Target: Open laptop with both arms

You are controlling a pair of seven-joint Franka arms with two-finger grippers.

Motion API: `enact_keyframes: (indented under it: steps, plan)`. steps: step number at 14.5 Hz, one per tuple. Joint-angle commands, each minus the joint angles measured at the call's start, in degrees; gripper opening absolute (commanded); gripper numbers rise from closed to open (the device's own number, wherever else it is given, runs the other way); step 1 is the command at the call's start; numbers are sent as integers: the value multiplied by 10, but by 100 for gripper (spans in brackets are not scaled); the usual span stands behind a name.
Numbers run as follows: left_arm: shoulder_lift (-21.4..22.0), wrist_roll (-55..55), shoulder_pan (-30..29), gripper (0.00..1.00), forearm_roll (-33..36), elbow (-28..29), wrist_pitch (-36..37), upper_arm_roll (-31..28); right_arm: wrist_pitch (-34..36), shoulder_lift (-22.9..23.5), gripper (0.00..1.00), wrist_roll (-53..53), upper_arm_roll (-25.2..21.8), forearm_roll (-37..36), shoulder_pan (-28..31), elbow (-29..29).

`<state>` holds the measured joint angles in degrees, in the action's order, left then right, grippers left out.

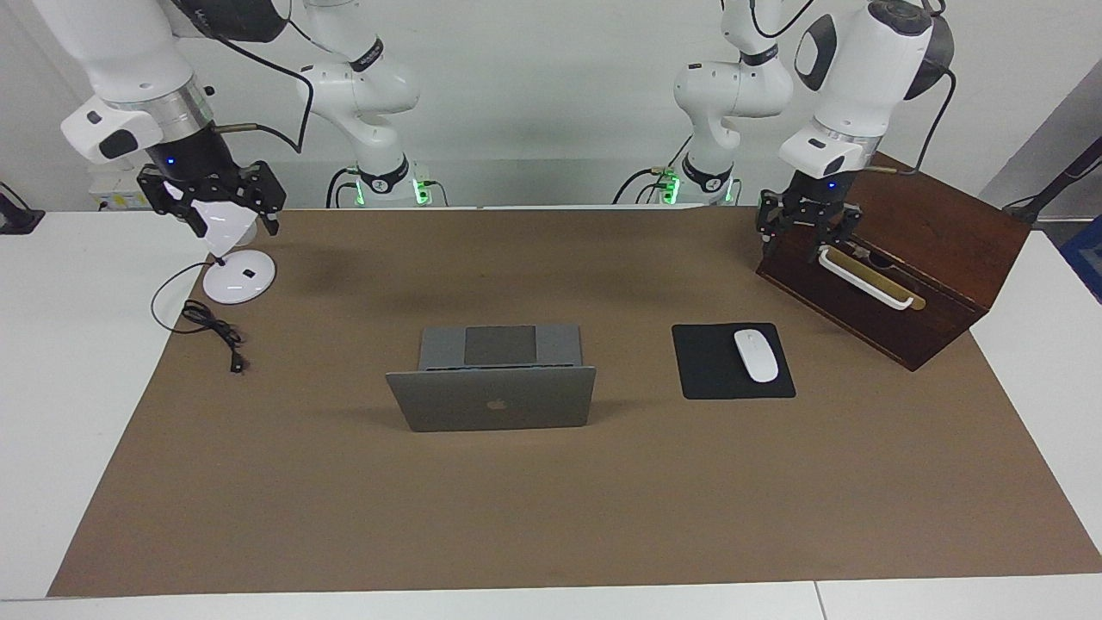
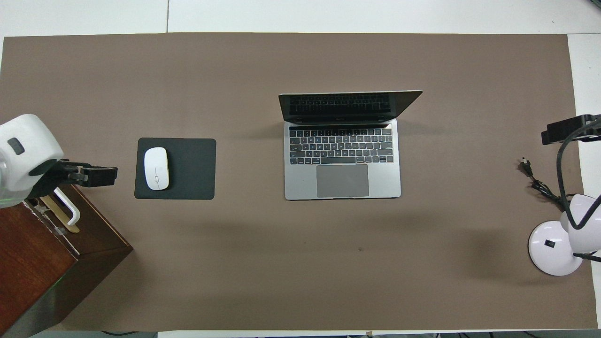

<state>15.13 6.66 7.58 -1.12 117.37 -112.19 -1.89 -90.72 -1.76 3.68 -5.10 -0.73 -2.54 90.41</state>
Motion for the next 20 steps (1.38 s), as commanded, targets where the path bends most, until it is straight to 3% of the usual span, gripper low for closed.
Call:
enact_keyframes:
  steps: [1, 9, 16, 20]
  plan:
    - [-33, -25, -22, 100, 6, -56, 39, 6, -9, -3, 100, -20, 4, -10, 3, 8]
    - [-77, -28, -50, 100, 1, -154, 129, 5, -12, -10, 100, -18, 4, -7, 7, 32]
    - [-115, -63, -57, 100, -13, -233, 211, 4, 25, -12, 100, -18, 5, -7, 1, 31]
    - [-115, -82, -53, 100, -7, -225, 175, 6, 32, -15, 100, -18, 5, -7, 5, 31]
